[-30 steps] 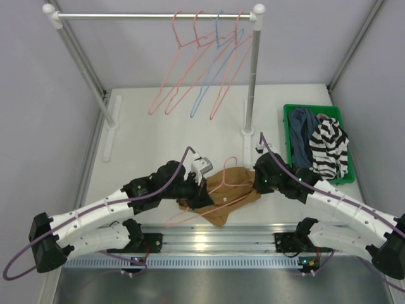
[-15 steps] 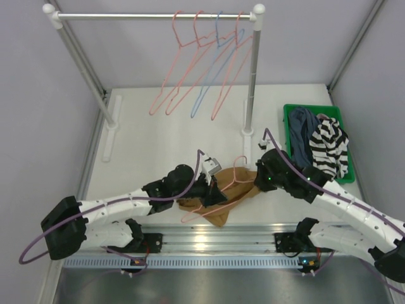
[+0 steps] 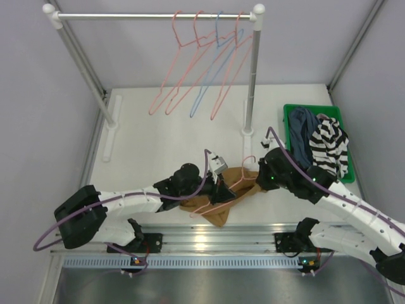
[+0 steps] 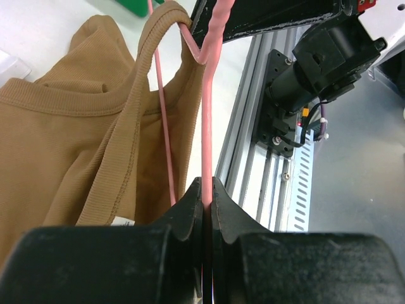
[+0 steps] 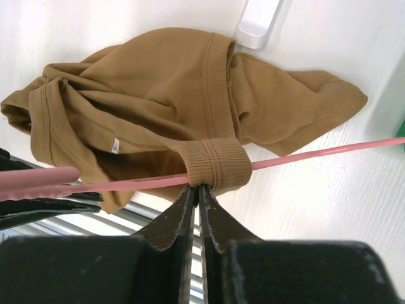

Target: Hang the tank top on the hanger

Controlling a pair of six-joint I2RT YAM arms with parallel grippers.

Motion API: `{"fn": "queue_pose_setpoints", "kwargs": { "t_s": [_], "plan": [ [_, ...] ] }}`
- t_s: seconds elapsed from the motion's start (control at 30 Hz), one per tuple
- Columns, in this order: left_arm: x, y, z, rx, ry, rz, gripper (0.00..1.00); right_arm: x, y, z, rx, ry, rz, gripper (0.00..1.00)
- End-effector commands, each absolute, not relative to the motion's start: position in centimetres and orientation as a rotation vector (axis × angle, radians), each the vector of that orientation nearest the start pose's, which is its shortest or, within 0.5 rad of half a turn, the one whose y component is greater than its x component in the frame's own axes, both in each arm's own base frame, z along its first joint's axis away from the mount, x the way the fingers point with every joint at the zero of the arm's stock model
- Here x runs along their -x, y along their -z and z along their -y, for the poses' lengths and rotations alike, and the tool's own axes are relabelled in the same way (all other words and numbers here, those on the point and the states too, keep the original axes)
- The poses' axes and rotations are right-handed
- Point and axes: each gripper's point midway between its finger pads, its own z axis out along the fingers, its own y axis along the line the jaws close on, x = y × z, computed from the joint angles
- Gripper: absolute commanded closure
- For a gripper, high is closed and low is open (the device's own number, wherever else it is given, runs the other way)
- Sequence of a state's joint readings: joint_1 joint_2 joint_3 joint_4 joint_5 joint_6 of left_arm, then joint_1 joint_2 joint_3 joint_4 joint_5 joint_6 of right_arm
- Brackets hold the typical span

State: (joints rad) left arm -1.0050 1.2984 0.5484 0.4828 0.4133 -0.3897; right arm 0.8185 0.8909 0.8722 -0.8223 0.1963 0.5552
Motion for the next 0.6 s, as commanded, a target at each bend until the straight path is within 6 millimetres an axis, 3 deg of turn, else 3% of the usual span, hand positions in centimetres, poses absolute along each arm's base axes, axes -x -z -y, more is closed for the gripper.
{"fn": "queue_pose_setpoints", "kwargs": {
  "t_s": [0.0, 0.07, 0.23, 0.33, 0.57],
  "plan": [
    [-13.3, -19.3, 38.3, -0.945, 1.382, -1.587, 1.0, -18.2, -18.5, -17.4, 0.255, -0.426, -2.329, 0.92],
    [-13.4, -18.6, 38.5, -0.948, 1.381, -1.602, 1.0, -18.4, -18.6, -17.4, 0.271, -0.433, -2.304, 0.82],
    [-13.9, -18.2, 38.5, -0.914, 1.391, -1.616, 1.0, -18.6, -21.2, -18.3, 0.325, -0.526, -2.175, 0.64],
    [-14.1, -18.1, 38.5, -0.907, 1.393, -1.626, 1.0, -18.6, -23.0, -18.7, 0.347, -0.586, -2.088, 0.6],
    [-14.6, -17.6, 38.9, -0.893, 1.399, -1.668, 1.0, -18.6, -24.8, -20.0, 0.384, -0.681, -1.955, 0.6]
  ]
}}
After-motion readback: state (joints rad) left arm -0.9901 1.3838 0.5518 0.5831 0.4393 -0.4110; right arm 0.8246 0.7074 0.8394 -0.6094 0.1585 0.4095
